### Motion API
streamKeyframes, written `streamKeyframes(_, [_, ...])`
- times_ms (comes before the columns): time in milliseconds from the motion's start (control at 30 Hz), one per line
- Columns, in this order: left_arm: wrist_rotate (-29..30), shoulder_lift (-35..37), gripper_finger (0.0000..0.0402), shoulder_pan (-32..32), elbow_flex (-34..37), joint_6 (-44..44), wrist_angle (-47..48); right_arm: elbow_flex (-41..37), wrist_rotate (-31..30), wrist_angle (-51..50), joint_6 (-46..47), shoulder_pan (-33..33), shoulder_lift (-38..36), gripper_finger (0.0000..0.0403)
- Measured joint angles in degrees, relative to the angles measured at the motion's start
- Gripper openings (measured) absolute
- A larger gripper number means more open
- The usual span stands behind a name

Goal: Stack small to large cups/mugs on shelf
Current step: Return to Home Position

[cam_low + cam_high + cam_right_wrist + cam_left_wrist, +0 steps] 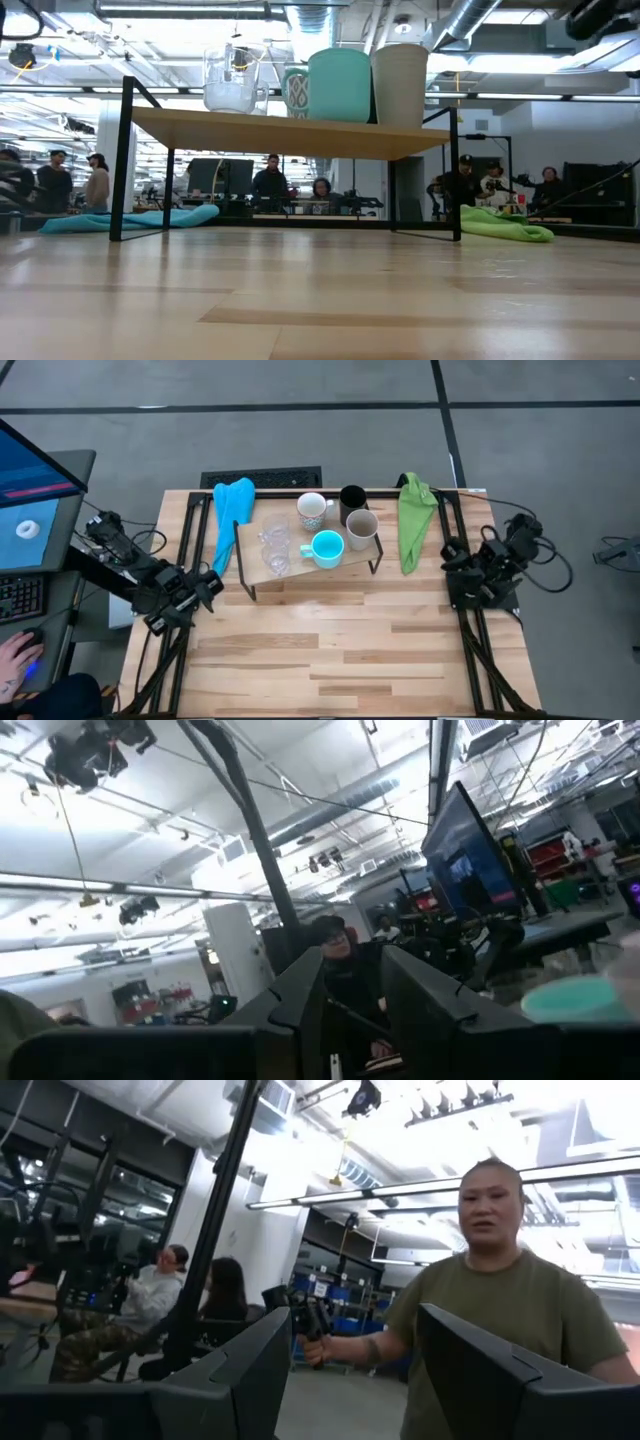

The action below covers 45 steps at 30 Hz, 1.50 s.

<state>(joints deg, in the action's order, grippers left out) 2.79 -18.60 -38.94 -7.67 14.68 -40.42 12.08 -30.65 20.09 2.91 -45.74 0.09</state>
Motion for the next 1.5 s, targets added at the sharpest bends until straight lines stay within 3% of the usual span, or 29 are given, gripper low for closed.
streamKeyframes(167, [0.4,3.8,0.021,0.0,6.7,1.1,-3.5,-5.1,-0.8,6.0,-0.2,0.1,0.1,0.0126])
streamKeyframes(333, [0.9,9.9,0.021,0.0,7.1,-0.2,2.3,-7.8,-0.6,6.3,1.3,0.1,0.0,0.0126])
streamKeyframes(500, [2.8,15.9,0.021,-0.1,7.1,-0.7,16.7,-11.6,3.6,4.5,-2.3,0.0,0.1,0.0126])
streamKeyframes(600, [4.8,18.5,0.021,0.0,7.1,-0.6,25.9,-11.7,3.4,-2.7,-0.2,0.1,0.1,0.0126])
streamKeyframes(833, [5.2,18.5,0.021,-0.1,7.1,-2.8,37.2,-11.7,3.5,-12.5,-2.8,0.5,0.0,0.0126])
streamKeyframes(1033, [1.7,18.4,0.021,-0.1,7.2,-8.7,37.9,-11.7,3.4,-15.9,-3.2,0.5,0.0,0.0126])
streamKeyframes(1500, [1.0,18.4,0.021,-0.1,7.2,-9.4,38.1,-11.7,3.3,-15.9,-3.3,0.5,0.1,0.0126])
